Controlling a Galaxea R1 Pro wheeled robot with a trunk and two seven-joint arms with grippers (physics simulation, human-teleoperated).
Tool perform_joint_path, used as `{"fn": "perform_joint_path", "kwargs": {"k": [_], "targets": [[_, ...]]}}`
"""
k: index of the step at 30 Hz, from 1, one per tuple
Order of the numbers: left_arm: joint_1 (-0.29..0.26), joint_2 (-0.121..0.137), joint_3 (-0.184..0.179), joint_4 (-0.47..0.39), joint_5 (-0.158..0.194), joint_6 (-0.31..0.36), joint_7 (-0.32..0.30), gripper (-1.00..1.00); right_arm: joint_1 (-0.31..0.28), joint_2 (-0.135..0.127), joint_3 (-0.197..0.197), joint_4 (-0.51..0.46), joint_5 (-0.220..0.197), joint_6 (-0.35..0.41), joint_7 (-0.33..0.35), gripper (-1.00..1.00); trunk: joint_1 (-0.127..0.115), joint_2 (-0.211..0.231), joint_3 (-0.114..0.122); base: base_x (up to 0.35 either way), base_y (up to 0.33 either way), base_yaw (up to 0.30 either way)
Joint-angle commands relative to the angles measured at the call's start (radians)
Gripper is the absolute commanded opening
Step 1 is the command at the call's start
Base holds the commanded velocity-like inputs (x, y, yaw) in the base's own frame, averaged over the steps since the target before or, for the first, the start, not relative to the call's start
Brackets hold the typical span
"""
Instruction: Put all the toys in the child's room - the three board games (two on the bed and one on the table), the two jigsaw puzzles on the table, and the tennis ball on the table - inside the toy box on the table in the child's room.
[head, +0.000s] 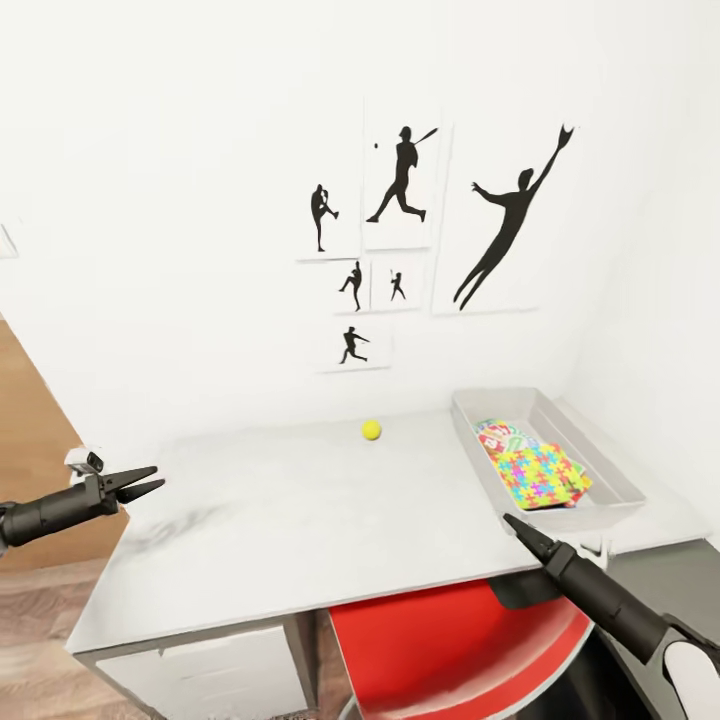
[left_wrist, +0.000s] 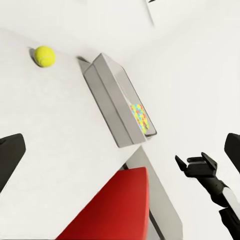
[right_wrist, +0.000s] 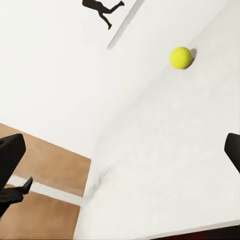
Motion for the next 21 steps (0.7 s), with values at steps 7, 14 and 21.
{"fn": "perform_joint_path", "kwargs": {"k": [7, 14, 21], "targets": [[-0.001, 0.0, 0.0, 0.0, -0.001, 0.011, -0.003, 1.0, -0.001, 0.0, 0.002, 0.0, -0.003, 0.006, -0.026, 1.0, 0.001, -0.002, -0.002, 0.0, 0.0, 0.193], [-0.001, 0.0, 0.0, 0.0, -0.001, 0.01, -0.004, 1.0, 0.0, 0.001, 0.002, 0.0, -0.002, 0.005, -0.029, 1.0, 0.001, -0.002, -0.002, 0.0, 0.0, 0.006], [-0.001, 0.0, 0.001, 0.0, -0.001, 0.011, -0.005, 1.0, -0.001, 0.002, 0.002, -0.003, -0.003, 0.004, -0.029, 1.0, 0.001, -0.002, -0.002, 0.0, 0.078, 0.0]]}}
